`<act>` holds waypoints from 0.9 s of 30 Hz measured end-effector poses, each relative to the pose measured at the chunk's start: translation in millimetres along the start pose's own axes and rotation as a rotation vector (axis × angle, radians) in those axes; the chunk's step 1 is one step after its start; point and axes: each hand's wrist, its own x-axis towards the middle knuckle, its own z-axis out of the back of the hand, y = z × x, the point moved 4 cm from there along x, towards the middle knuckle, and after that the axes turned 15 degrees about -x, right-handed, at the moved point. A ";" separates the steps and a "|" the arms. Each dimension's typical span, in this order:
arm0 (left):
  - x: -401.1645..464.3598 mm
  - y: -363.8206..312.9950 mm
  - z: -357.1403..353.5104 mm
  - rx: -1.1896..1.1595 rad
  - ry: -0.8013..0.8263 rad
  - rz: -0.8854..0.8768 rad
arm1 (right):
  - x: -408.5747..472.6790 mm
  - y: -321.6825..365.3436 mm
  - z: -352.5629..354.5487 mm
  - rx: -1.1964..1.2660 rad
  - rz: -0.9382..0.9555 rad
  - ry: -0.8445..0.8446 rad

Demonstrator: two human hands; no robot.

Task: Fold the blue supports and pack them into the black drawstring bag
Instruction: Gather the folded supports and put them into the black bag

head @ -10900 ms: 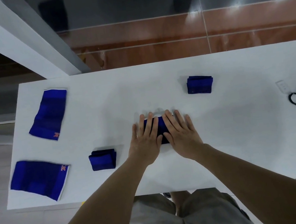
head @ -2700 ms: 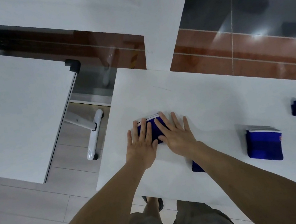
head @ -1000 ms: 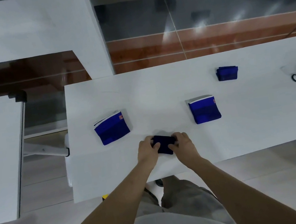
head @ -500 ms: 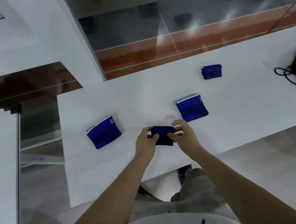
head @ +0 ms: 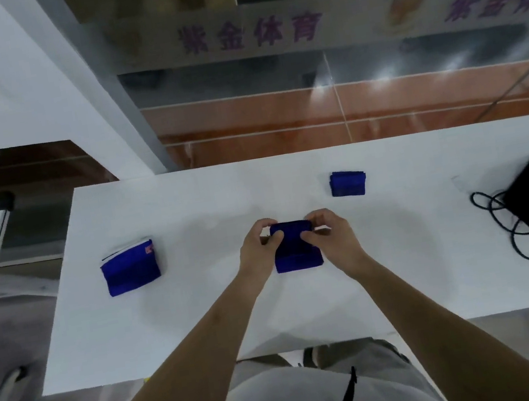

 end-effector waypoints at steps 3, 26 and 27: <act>13.7 -6.2 -32.3 -0.025 -0.019 0.023 | 21.1 -5.3 32.0 -0.023 0.024 0.011; 69.3 -2.3 -100.3 0.008 -0.331 0.105 | 177.6 -89.7 127.6 -0.868 0.109 0.003; 68.6 -1.4 -100.6 -0.003 -0.334 0.109 | 174.8 -90.4 127.0 -0.880 0.129 -0.025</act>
